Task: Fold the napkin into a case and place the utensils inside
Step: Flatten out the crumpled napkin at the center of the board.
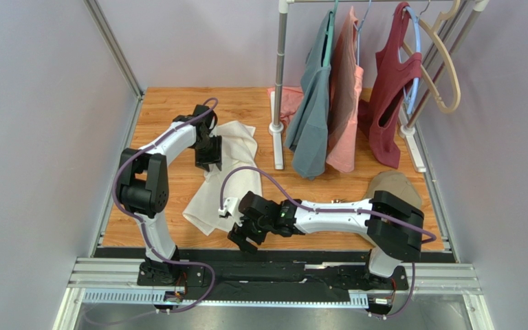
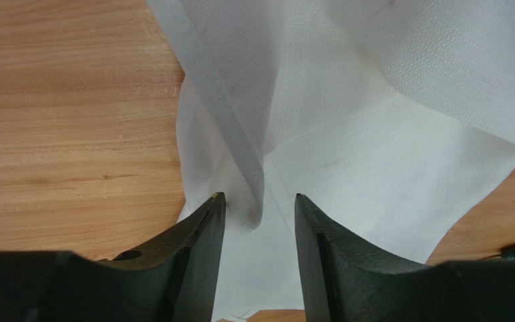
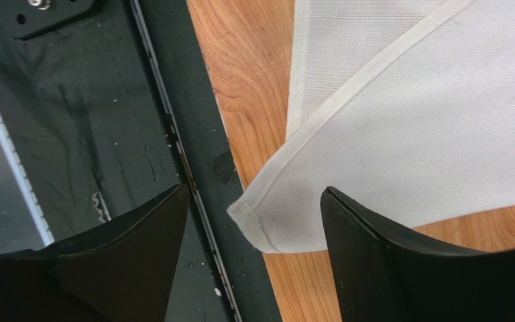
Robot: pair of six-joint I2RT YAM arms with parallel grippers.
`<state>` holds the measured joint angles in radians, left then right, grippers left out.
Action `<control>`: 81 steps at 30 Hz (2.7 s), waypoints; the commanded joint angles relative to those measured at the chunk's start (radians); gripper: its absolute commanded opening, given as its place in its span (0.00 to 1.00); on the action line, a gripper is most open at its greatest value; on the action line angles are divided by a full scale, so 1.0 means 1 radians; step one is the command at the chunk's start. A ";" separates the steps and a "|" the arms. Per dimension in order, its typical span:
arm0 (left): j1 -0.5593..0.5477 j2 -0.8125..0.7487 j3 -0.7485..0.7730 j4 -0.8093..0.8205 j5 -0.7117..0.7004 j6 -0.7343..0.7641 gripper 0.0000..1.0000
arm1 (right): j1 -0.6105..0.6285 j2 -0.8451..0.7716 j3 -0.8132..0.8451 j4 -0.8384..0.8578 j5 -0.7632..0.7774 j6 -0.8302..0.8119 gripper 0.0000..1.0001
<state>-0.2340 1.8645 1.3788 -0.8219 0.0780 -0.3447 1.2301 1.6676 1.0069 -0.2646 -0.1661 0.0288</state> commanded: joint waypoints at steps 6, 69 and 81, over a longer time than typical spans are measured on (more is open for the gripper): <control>0.002 -0.054 0.057 -0.003 -0.004 -0.025 0.07 | 0.014 0.052 0.019 0.050 0.412 0.031 0.23; 0.410 -0.335 0.166 0.130 -0.413 -0.295 0.66 | -0.624 0.600 1.250 -0.068 0.217 0.054 0.79; 0.317 -0.290 -0.064 0.230 0.218 -0.258 0.35 | -0.528 0.431 0.860 -0.065 0.034 0.284 0.51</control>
<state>0.1646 1.4448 1.3243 -0.6315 0.0555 -0.6426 0.6601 2.1239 1.9289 -0.3309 -0.0723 0.1894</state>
